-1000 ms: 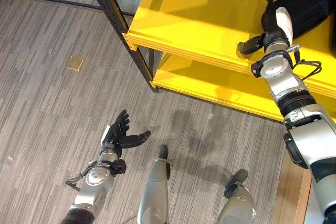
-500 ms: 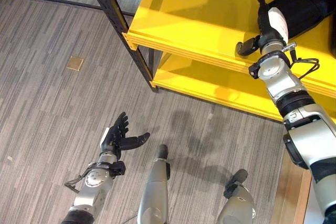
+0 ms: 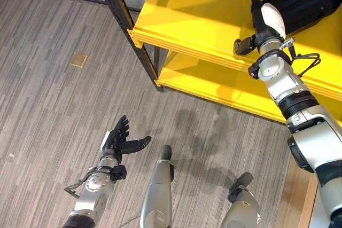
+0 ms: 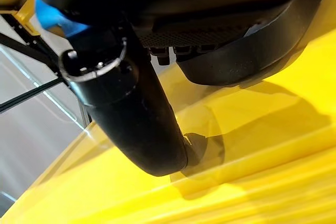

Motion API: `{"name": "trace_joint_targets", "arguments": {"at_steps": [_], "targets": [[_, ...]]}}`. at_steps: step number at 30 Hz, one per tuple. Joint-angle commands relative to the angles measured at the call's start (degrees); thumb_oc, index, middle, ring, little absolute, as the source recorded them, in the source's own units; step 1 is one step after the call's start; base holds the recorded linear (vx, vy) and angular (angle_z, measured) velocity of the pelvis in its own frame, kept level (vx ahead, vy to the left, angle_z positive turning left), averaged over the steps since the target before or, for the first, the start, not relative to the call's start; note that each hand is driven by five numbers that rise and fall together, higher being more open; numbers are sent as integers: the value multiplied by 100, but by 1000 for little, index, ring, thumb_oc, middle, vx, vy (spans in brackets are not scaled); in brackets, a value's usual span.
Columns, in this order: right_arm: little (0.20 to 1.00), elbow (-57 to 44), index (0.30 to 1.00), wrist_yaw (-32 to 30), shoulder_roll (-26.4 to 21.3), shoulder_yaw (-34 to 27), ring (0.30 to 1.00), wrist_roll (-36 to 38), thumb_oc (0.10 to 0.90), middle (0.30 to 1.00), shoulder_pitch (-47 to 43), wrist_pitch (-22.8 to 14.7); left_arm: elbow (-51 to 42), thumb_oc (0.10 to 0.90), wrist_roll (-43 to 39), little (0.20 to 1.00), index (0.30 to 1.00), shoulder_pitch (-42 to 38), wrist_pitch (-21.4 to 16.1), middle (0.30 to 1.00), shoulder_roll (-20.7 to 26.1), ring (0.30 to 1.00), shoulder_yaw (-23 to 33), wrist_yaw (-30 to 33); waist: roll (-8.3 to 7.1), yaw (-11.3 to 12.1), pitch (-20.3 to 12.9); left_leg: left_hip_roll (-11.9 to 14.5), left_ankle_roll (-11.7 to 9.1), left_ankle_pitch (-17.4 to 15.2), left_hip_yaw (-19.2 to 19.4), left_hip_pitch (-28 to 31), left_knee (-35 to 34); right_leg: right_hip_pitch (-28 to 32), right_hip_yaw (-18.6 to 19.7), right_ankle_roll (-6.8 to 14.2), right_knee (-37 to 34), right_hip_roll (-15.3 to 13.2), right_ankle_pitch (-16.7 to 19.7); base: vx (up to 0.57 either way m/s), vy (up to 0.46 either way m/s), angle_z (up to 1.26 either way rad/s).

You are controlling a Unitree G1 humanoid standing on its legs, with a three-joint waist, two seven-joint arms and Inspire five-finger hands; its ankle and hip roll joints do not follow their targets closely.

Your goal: Move parts from the plastic box to the shelf.

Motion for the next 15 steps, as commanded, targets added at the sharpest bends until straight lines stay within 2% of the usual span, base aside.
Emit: {"name": "trace_joint_targets", "arguments": {"at_steps": [1, 15], "targets": [[1000, -448, 1000, 84, 10, 143, 1000, -93, 900, 1000, -390, -228, -456, 900, -48, 1000, 1000, -11, -585, 1000, 188, 1000, 429, 114, -55, 321, 25, -56, 249, -349, 456, 834, -617, -86, 467, 332, 1166, 129, 297, 0, 0, 0], [1000, -428, 1000, 103, 141, 205, 1000, -143, 900, 1000, -455, -221, -453, 900, -66, 1000, 1000, -34, -593, 1000, 207, 1000, 451, 117, -69, 287, 27, -44, 246, -331, 456, 844, -657, -126, 503, 324, 1170, 142, 290, 0, 0, 0]]}}
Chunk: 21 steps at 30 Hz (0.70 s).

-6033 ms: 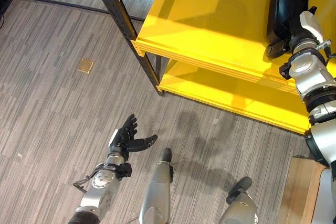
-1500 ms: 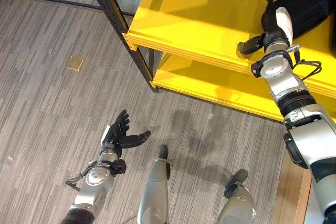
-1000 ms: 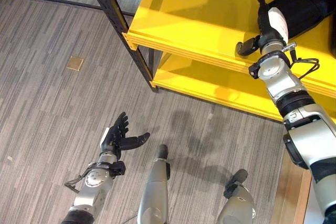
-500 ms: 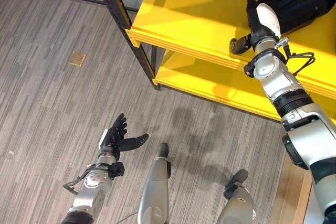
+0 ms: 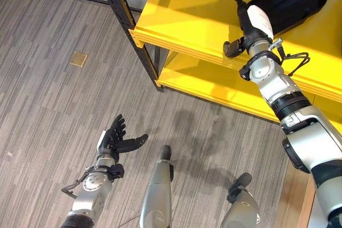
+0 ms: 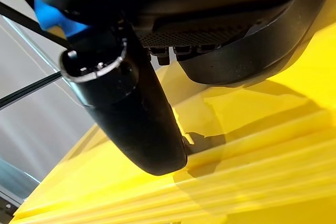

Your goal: Move parts from the plastic box to the shelf.

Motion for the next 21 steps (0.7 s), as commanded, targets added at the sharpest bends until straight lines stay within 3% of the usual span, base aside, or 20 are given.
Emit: {"name": "trace_joint_targets", "arguments": {"at_steps": [1, 21], "targets": [[1000, -284, 1000, 2, -152, 119, 1000, -147, 900, 1000, -443, -224, -458, 900, -28, 1000, 1000, -34, -592, 1000, 208, 1000, 310, 104, -9, 283, 45, -44, 258, -316, 459, 863, -689, -113, 496, 367, 1155, 145, 238, 0, 0, 0], [1000, -1255, 1000, 202, -1140, 56, 1000, -610, 900, 1000, 442, -241, -377, 900, 58, 1000, 1000, -59, -523, 1000, 51, 1000, 439, 73, -214, -14, 83, 76, 206, -287, 530, 943, -766, -170, 604, 363, 1129, 217, 275, -1, 0, 0]]}}
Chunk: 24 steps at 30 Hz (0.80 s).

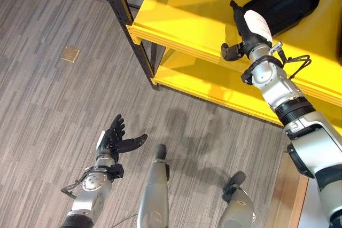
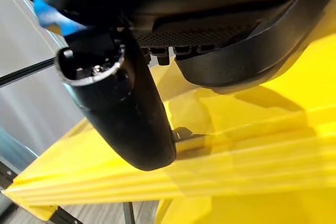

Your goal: Move parts from the plastic box to the shelf.

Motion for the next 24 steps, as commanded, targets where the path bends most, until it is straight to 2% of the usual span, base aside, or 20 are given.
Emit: {"name": "trace_joint_targets", "arguments": {"at_steps": [1, 9, 13, 24], "targets": [[1000, -665, 1000, -42, -858, -29, 1000, -227, 900, 1000, 48, -110, -384, 900, 71, 1000, 1000, -45, -518, 1000, 29, 1000, 448, 76, 74, 102, 81, 64, 176, -322, 533, 1026, -718, -39, 514, 402, 1126, 187, 13, -10, -5, -5], [1000, -1367, 1000, 88, -1340, -391, 1000, -283, 900, 1000, 766, -216, -371, 900, 161, 1000, 1000, 6, -501, 1000, -63, 1000, 562, 80, -26, -14, 84, 135, 145, -336, 575, 1065, -710, -68, 551, 399, 1129, 215, -26, -9, -19, -7], [1000, -1564, 1000, 137, -1504, -520, 1000, -319, 900, 1000, 992, -238, -375, 900, 176, 1000, 1000, 42, -492, 1000, -62, 1000, 617, 72, -22, -47, 63, 154, 130, -329, 584, 1076, -712, -75, 562, 404, 1131, 212, -30, 0, -15, -4], [1000, -1762, 1000, 210, -1809, -608, 1000, -325, 900, 1000, 1160, -295, -342, 900, 211, 1000, 1000, 83, -487, 1000, -58, 1000, 674, 37, -53, -96, 28, 198, 109, -321, 604, 1121, -735, -89, 601, 408, 1147, 233, -40, 0, 0, 0]]}}
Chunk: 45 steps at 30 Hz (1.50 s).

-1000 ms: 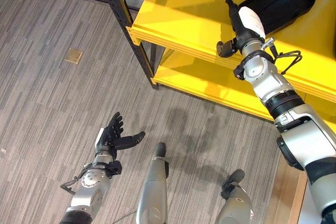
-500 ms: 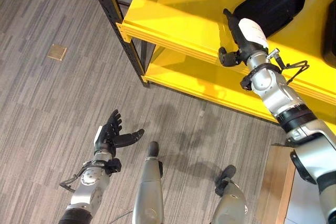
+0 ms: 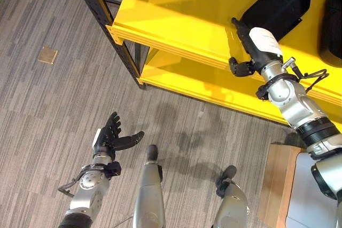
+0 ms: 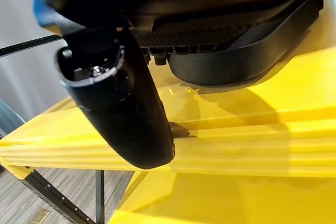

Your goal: Move parts from the plastic box to the shelf.

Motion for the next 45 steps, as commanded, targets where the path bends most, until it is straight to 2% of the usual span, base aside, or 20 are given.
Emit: {"name": "trace_joint_targets", "arguments": {"at_steps": [1, 9, 10, 14, 20, 22, 23, 24, 27, 28, 29, 32, 34, 35, 36, 39, 40, 42, 44, 45], "targets": [[1000, -189, 1000, -146, -651, -471, 1000, -77, 900, 1000, -92, -24, -357, 900, 167, 1000, 1000, 114, -484, 1000, -60, 1000, 440, 24, 130, 68, -88, 36, 81, -347, 419, 821, -483, -34, 410, 502, 1129, 134, -256, 0, 0, 0], [1000, -365, 1000, -136, -740, -586, 1000, -76, 900, 1000, 24, -61, -352, 900, 193, 1000, 1000, 136, -475, 1000, -72, 1000, 483, 20, 107, 33, -126, 49, 79, -361, 419, 845, -480, -45, 446, 505, 1124, 147, -229, -11, -2, -1], [1000, -432, 1000, -148, -772, -615, 1000, -64, 900, 1000, 9, -62, -348, 900, 201, 1000, 1000, 131, -471, 1000, -68, 1000, 493, 20, 83, 25, -119, 21, 126, -218, 468, 787, -492, -70, 371, 411, 1057, 109, -125, -66, 1, 0], [1000, -716, 1000, -178, -908, -666, 1000, -53, 900, 1000, -74, -104, -338, 900, 193, 1000, 1000, 141, -470, 1000, -57, 1000, 515, 15, 92, 13, -156, 45, 80, -353, 420, 839, -482, -54, 451, 510, 1119, 153, -197, 38, -12, -1], [1000, -1902, 1000, -229, -1317, -882, 1000, 129, 900, 1000, -446, -291, -288, 900, 236, 1000, 1000, 216, -422, 1000, -63, 1000, 608, 43, 38, -15, -158, 31, 146, -241, 501, 783, -470, -119, 421, 423, 1105, 122, -89, -21, 3, -2], [1000, -2241, 1000, -224, -1353, -873, 1000, 211, 900, 1000, -590, -347, -263, 900, 228, 1000, 1000, 236, -407, 1000, -70, 1000, 623, 75, 27, -18, -166, 26, 154, -246, 514, 781, -462, -137, 441, 427, 1115, 126, -71, 47, -7, -4], [1000, -2242, 1000, -222, -1349, -871, 1000, 212, 900, 1000, -588, -347, -259, 900, 228, 1000, 1000, 238, -405, 1000, -70, 1000, 625, 76, 41, -21, -187, 46, 110, -370, 460, 835, -462, -112, 510, 520, 1165, 163, -159, 10, 2, -4], [1000, -2449, 1000, -206, -1364, -865, 1000, 231, 900, 1000, -687, -375, -260, 900, 227, 1000, 1000, 228, -393, 1000, -64, 1000, 645, 88, 20, -25, -177, 19, 159, -244, 516, 774, -465, -144, 447, 425, 1114, 122, -68, 14, -4, -3], [1000, -2966, 1000, -178, -1400, -872, 1000, 269, 900, 1000, -845, -456, -244, 900, 207, 1000, 1000, 270, -352, 1000, -83, 1000, 679, 115, 6, -36, -196, 13, 165, -255, 509, 752, -439, -162, 455, 420, 1131, 122, -79, 10, -2, -2], [1000, -3207, 1000, -163, -1368, -854, 1000, 315, 900, 1000, -946, -493, -238, 900, 217, 1000, 1000, 297, -325, 1000, -85, 1000, 688, 136, 10, -27, -225, 32, 127, -392, 452, 796, -424, -140, 533, 515, 1192, 165, -173, 0, 0, 0], [1000, -3213, 1000, -162, -1372, -852, 1000, 315, 900, 1000, -952, -487, -245, 900, 219, 1000, 1000, 296, -324, 1000, -91, 1000, 691, 136, -2, -26, -200, 15, 170, -273, 509, 742, -417, -167, 466, 418, 1148, 129, -88, 0, 0, 0], [1000, -3469, 1000, -166, -1235, -751, 1000, 424, 900, 1000, -1207, -543, -269, 900, 182, 1000, 1000, 347, -307, 1000, -76, 1000, 700, 159, -9, -1, -209, 17, 174, -273, 510, 728, -408, -169, 471, 407, 1149, 134, -101, -22, 3, 0], [1000, -3581, 1000, -154, -1201, -721, 1000, 464, 900, 1000, -1252, -563, -310, 900, 170, 1000, 1000, 378, -310, 1000, -77, 1000, 708, 167, -17, -7, -210, 17, 175, -275, 508, 718, -399, -175, 467, 408, 1148, 137, -105, 37, -9, -1], [1000, -3584, 1000, -151, -1196, -722, 1000, 466, 900, 1000, -1247, -562, -308, 900, 170, 1000, 1000, 383, -307, 1000, -76, 1000, 712, 167, -4, -13, -235, 34, 132, -399, 451, 769, -399, -149, 537, 508, 1195, 174, -191, 0, 0, 0], [1000, -3594, 1000, -155, -1201, -724, 1000, 466, 900, 1000, -1266, -563, -311, 900, 157, 1000, 1000, 392, -306, 1000, -77, 1000, 722, 174, -20, -10, -216, 14, 177, -276, 504, 713, -400, -179, 466, 408, 1158, 139, -107, 0, 0, 0], [1000, -3543, 1000, -196, -1212, -735, 1000, 492, 900, 1000, -1251, -540, -312, 900, 166, 1000, 1000, 419, -303, 1000, -71, 1000, 727, 181, -23, -25, -231, 10, 183, -273, 500, 705, -402, -189, 474, 413, 1170, 147, -87, 2, 0, 0], [1000, -3480, 1000, -220, -1224, -748, 1000, 501, 900, 1000, -1233, -524, -303, 900, 163, 1000, 1000, 422, -306, 1000, -67, 1000, 731, 182, -13, -34, -256, 29, 138, -388, 443, 755, -411, -164, 545, 512, 1209, 183, -169, 63, -10, -2], [1000, -3359, 1000, -276, -1239, -780, 1000, 507, 900, 1000, -1211, -486, -298, 900, 166, 1000, 1000, 430, -309, 1000, -65, 1000, 731, 194, -7, -31, -251, 32, 137, -389, 450, 742, -399, -167, 550, 510, 1209, 190, -178, -8, 4, -1], [1000, -3192, 1000, -346, -1240, -831, 1000, 551, 900, 1000, -1175, -454, -284, 900, 161, 1000, 1000, 417, -313, 1000, -57, 1000, 708, 195, -11, -27, -224, 15, 182, -263, 505, 683, -386, -205, 492, 406, 1163, 161, -108, -38, 7, 0], [1000, -3123, 1000, -383, -1212, -884, 1000, 605, 900, 1000, -1125, -452, -259, 900, 165, 1000, 1000, 416, -310, 1000, -60, 1000, 700, 199, 1, -32, -250, 32, 140, -387, 445, 736, -386, -184, 567, 504, 1212, 202, -199, 63, -16, -3]]}}
